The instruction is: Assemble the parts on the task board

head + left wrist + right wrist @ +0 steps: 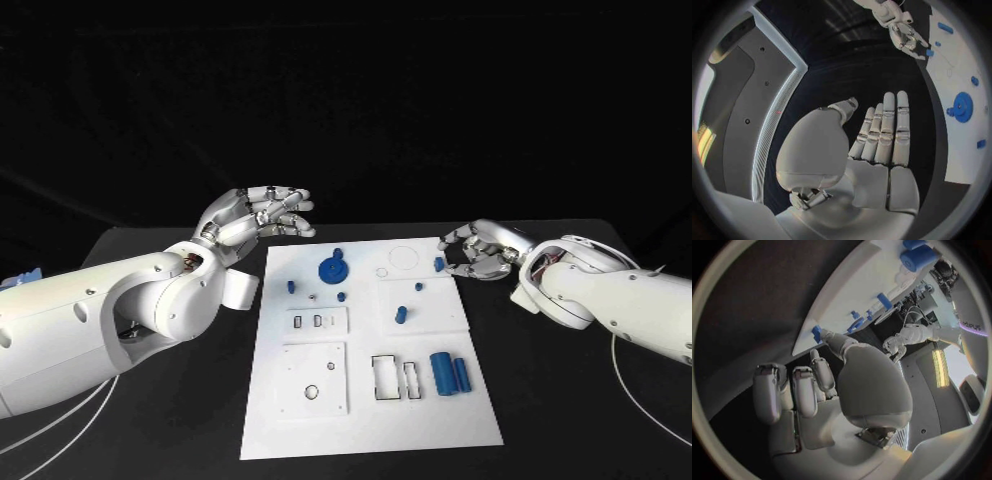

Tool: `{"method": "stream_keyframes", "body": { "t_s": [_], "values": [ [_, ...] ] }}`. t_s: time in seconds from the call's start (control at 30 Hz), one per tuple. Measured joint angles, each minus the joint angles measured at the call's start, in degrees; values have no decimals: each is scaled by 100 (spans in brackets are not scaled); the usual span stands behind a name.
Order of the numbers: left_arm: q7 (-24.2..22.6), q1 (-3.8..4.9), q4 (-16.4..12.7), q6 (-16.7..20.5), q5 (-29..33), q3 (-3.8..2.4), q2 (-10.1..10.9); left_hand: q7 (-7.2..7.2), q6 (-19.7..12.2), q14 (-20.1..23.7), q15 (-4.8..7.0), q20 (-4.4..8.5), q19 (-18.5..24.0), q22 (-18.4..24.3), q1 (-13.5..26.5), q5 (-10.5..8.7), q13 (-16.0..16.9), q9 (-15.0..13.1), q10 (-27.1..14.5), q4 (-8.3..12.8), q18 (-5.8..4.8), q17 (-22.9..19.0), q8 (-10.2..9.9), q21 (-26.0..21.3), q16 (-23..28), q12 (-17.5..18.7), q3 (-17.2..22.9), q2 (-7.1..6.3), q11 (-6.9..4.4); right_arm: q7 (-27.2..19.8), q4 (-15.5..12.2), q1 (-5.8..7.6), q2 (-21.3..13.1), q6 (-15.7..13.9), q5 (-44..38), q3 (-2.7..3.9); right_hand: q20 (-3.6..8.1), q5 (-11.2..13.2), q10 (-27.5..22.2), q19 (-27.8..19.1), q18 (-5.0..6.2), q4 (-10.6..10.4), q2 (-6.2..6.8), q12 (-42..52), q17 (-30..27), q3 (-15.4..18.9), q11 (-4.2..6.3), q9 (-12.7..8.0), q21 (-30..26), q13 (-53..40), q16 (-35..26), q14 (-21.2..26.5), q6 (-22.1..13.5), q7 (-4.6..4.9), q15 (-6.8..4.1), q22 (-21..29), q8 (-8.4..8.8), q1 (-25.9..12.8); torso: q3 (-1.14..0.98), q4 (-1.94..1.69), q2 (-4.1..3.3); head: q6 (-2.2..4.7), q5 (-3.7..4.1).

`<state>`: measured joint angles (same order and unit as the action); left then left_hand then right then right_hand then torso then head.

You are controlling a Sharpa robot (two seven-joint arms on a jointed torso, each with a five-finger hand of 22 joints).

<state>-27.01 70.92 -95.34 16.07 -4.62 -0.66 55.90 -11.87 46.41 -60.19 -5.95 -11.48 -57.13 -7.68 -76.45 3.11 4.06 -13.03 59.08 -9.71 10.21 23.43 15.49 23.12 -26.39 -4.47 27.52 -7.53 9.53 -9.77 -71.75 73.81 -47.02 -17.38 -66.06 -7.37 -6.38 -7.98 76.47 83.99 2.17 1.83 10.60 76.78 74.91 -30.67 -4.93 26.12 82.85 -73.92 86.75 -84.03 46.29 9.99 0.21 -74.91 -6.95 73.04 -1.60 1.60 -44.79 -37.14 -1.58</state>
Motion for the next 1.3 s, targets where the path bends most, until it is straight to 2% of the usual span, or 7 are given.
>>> {"method": "stream_keyframes", "body": {
  "t_s": [0.23,0.43,0.73,0.87,1.3],
  "values": [
    [0,0,-3,-3,1,0,2,0,0,0,0,0,0,0,0,0,0,0,0,0,0,0,0,0,0,0,0,0,0,1,32,-31,71,5,0,-3,0,0,0,0,0,-19,-51,46,0,-19,0,-13,0,-38,0,0,155,-9,0,0,-5,-51,-8,6,0,-9,-19],
    [0,0,-3,-3,1,0,2,0,0,0,0,0,0,0,0,0,0,0,0,0,0,0,0,0,1,0,0,0,0,3,55,-35,110,9,0,-3,0,0,33,0,0,-34,-65,46,0,-34,10,-21,0,-54,0,0,283,-14,0,-4,-58,-66,-11,7,2,-5,-69],
    [2,0,-5,-5,2,-1,2,0,0,0,0,0,0,1,0,0,0,0,0,0,0,-1,0,0,3,0,0,0,0,13,105,-47,171,12,0,-3,0,32,72,0,0,-74,-131,112,0,-74,32,-25,0,-101,0,0,532,-59,0,-4,-168,-121,-20,15,2,-23,-89],
    [3,0,-5,-6,3,-1,2,0,0,0,0,0,0,1,0,0,0,0,0,0,0,-1,0,0,3,0,0,0,0,19,125,-53,190,15,0,-3,0,32,93,0,0,-74,-171,112,0,-74,52,-25,24,-100,23,0,532,-58,0,-4,-168,-125,-21,14,2,-27,-87],
    [5,1,-5,-10,4,-1,3,0,0,0,0,0,0,-4,0,0,0,0,0,0,0,-1,0,0,3,0,0,0,0,53,175,-80,229,30,2,-4,1,32,92,0,0,-74,-170,135,-1,-74,52,-25,24,-100,22,0,560,-86,0,-3,-190,-125,-24,16,-1,-58,-96]
  ]
}}
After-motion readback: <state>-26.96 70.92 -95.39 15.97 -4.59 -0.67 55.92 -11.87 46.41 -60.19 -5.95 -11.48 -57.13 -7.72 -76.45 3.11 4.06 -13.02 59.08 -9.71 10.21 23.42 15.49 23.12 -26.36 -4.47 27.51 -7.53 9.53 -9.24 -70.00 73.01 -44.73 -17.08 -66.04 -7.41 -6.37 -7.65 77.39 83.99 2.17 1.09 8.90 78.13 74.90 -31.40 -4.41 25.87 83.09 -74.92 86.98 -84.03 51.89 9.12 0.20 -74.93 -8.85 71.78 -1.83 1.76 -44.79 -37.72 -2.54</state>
